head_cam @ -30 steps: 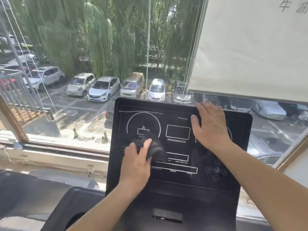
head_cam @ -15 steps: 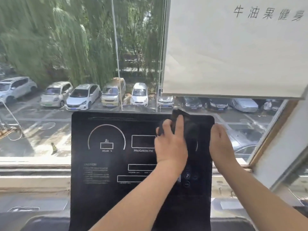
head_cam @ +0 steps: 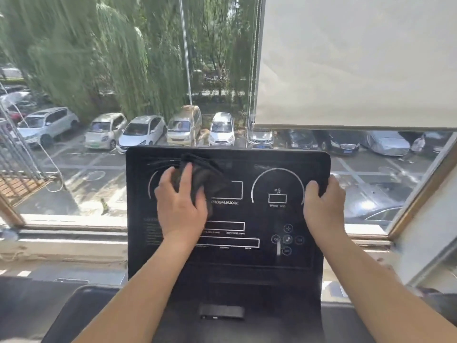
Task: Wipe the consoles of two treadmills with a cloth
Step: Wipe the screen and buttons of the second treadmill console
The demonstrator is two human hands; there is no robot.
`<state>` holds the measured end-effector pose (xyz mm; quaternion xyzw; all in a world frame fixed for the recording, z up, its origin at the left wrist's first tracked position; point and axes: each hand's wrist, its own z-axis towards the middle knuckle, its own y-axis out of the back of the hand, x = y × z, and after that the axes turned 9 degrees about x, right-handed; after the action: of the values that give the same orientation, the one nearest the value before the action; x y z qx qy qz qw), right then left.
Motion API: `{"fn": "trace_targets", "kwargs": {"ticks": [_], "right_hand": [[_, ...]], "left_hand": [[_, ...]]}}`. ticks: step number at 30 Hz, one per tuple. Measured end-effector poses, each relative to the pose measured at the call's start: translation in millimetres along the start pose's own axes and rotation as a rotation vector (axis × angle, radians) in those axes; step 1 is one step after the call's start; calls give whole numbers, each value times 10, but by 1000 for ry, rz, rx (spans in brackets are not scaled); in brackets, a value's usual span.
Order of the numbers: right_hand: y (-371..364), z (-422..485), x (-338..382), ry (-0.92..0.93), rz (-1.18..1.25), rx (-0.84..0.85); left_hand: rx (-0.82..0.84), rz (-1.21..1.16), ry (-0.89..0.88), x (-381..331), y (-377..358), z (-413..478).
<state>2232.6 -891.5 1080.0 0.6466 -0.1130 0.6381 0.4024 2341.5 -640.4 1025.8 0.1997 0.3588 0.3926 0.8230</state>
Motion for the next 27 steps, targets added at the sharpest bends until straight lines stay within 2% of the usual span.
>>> {"fn": "trace_targets", "kwargs": {"ticks": [2, 3, 5, 8, 9, 10, 11, 14, 15, 16, 19, 20, 24, 27], "right_hand": [[-67, -98, -74, -27, -43, 4], [-100, -133, -130, -31, -61, -12], [-168, -216, -221, -57, -50, -43], [-234, -312, -320, -114, 0, -64], [-245, -335, -343, -135, 21, -71], [-243, -359, -358, -168, 49, -75], [-226, -379, -380, -204, 65, -75], [-148, -414, -488, -280, 138, -75], [-99, -422, -515, -306, 155, -57], [-47, -432, -526, -322, 186, -43], [80, -373, -691, -399, 274, 38], [126, -331, -748, -419, 288, 73], [287, -256, -842, -437, 390, 139], [337, -251, -916, -438, 386, 157]], "left_hand": [[-2, -31, 192, 110, -29, -296], [15, -26, 189, 131, -85, -515], [105, 16, -5, 158, -183, -973], [295, 116, -443, 349, -132, -1108], [302, 138, -477, 423, -68, -989], [273, 134, -417, 455, 4, -853], [215, 108, -275, 462, 68, -712], [73, -52, 357, 228, 92, -407], [73, -64, 433, 84, 62, -362], [79, -44, 377, -63, 30, -337], [141, 58, -143, -442, -52, -129], [159, 94, -244, -583, -97, 21], [210, 150, -207, -1288, -317, 221], [286, 167, -284, -1460, -614, -299]]}}
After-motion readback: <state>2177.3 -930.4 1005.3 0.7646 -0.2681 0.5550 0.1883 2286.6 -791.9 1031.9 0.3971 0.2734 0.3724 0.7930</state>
